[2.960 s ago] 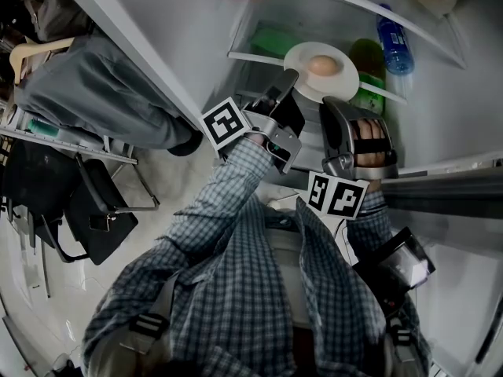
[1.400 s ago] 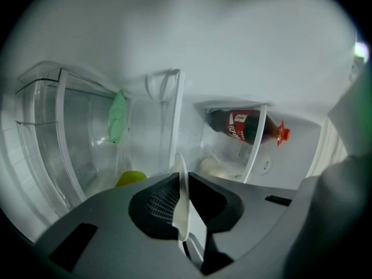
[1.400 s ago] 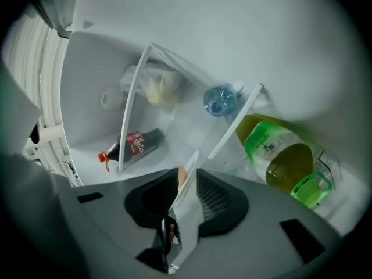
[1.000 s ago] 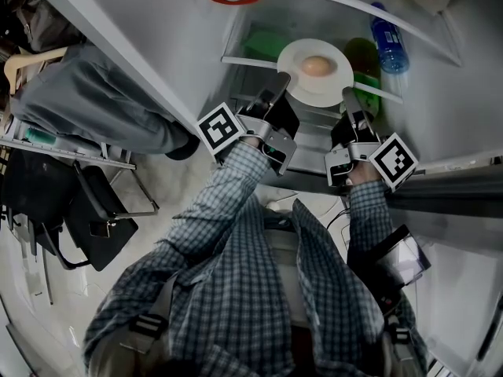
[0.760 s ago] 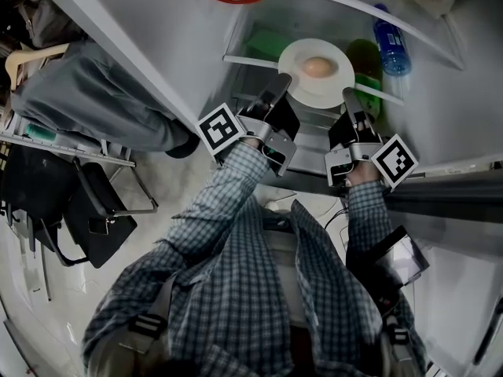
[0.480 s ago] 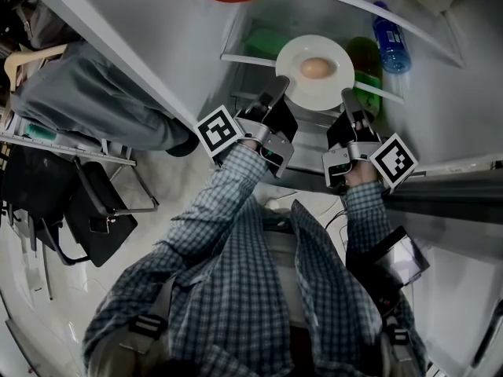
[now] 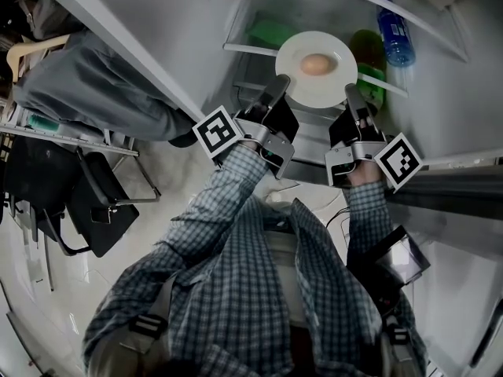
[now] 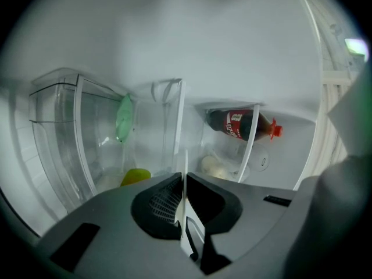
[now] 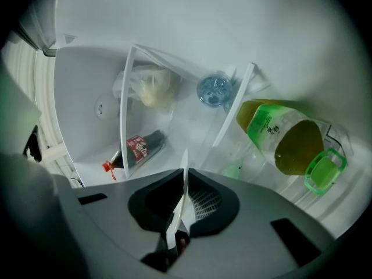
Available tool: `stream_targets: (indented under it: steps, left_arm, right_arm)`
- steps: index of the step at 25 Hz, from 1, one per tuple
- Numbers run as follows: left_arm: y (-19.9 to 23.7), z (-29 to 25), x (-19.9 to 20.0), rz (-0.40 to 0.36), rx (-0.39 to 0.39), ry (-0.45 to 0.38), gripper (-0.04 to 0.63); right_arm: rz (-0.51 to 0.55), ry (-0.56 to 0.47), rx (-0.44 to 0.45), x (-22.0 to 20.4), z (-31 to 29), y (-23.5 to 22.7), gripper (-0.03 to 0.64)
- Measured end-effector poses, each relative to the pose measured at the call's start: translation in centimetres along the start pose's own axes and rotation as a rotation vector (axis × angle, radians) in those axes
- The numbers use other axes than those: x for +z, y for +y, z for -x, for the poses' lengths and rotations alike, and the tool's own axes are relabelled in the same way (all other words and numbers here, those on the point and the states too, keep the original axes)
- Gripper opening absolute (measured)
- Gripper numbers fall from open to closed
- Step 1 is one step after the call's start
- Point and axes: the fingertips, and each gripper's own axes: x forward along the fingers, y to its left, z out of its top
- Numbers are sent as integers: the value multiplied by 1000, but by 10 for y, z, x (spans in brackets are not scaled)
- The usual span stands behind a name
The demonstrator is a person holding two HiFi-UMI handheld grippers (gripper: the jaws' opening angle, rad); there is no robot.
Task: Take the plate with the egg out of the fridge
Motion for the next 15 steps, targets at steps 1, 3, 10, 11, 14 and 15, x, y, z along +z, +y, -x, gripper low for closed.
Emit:
stream_targets:
  steps: [1, 3, 10, 11, 14, 15]
  left_arm:
    - [-1, 2, 0, 1, -2, 0, 32]
    - [-3, 5, 0, 3, -5, 0, 32]
    - [-16, 32, -6, 19, -2, 23, 32]
    - [-16, 35, -6, 22, 0, 24, 32]
    - [-20, 45, -4, 21, 1, 31, 32]
    - [-20, 49, -4, 20, 2, 37, 32]
  right_arm:
    - [-6, -1, 7, -1, 1, 2, 31]
    - [-21, -3, 16, -4, 3, 5, 29]
    - [-12, -9, 13, -22, 23, 18, 28]
    - [-15, -11, 14, -24, 24, 20, 28]
    - [-26, -18, 9, -34, 28, 24, 28]
    - [-29, -20, 5, -38, 31, 24, 28]
